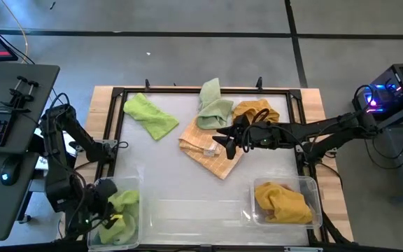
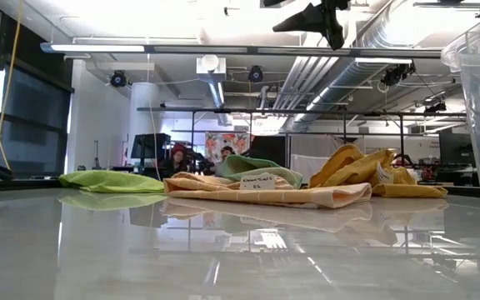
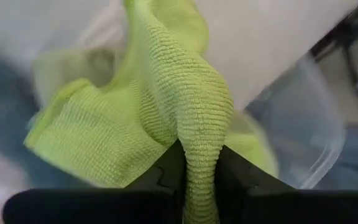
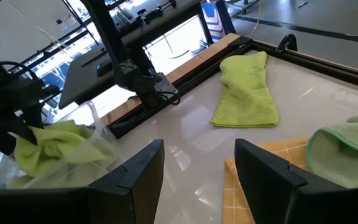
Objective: Sort microfiber towel by color & place in baskets
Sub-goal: Put the bottom light green microfiber towel into the left transparent bin
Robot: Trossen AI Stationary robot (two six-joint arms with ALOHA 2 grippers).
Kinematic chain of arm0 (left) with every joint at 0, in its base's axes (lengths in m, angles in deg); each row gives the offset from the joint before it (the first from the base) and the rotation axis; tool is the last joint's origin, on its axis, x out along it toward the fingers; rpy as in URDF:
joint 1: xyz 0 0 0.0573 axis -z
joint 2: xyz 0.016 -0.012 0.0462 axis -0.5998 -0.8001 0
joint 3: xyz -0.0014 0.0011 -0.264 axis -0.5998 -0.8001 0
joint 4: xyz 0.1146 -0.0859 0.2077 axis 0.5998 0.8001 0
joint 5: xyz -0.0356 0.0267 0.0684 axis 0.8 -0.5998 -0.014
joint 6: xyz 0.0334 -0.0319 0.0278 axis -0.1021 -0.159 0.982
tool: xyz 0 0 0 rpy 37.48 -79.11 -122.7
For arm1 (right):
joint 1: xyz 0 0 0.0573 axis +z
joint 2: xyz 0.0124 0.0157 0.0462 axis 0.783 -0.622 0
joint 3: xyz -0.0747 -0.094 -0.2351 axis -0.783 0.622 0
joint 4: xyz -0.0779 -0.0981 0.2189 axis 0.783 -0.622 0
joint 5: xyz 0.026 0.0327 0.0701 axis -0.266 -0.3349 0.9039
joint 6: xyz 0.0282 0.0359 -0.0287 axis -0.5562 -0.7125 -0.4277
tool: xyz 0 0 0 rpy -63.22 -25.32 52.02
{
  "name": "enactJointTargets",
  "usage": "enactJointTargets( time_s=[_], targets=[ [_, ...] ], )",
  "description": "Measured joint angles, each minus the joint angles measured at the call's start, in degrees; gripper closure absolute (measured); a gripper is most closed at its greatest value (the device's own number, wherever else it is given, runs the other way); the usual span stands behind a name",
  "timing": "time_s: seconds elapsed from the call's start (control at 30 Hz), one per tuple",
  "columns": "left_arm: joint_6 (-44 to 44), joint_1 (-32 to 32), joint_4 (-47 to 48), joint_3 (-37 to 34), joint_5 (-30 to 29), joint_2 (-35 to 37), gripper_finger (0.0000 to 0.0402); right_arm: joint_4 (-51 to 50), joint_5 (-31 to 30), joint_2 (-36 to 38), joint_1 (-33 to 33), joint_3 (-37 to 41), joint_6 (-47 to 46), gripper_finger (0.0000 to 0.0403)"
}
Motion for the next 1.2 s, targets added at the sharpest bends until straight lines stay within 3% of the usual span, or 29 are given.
enactJointTargets(
  time_s=[0.13, 0.4, 0.53, 0.93, 1.2],
  targets=[
    [-0.18, -1.87, -0.85, -2.20, -1.47, -0.02, 0.0313, -0.26, 0.07, 0.00, 0.00, 0.00, -0.02, 0.0212],
    [-2.70, -5.26, -2.27, -5.63, -0.16, -0.07, 0.0200, -0.58, 0.90, 0.00, 0.00, 0.00, -0.02, 0.0212],
    [-0.28, -8.73, -2.77, -5.07, 1.21, 1.06, 0.0170, -0.61, 0.90, 0.00, 0.00, 0.00, -0.02, 0.0212],
    [9.45, -10.31, -7.26, -0.85, 9.81, 6.14, 0.0191, -1.32, 2.16, 0.00, 0.00, 0.00, -2.16, 0.0212],
    [12.00, -11.03, -14.28, -8.65, 11.09, 5.16, 0.0243, -3.66, 2.16, 0.02, 0.00, 0.00, -3.04, 0.0212]
  ],
)
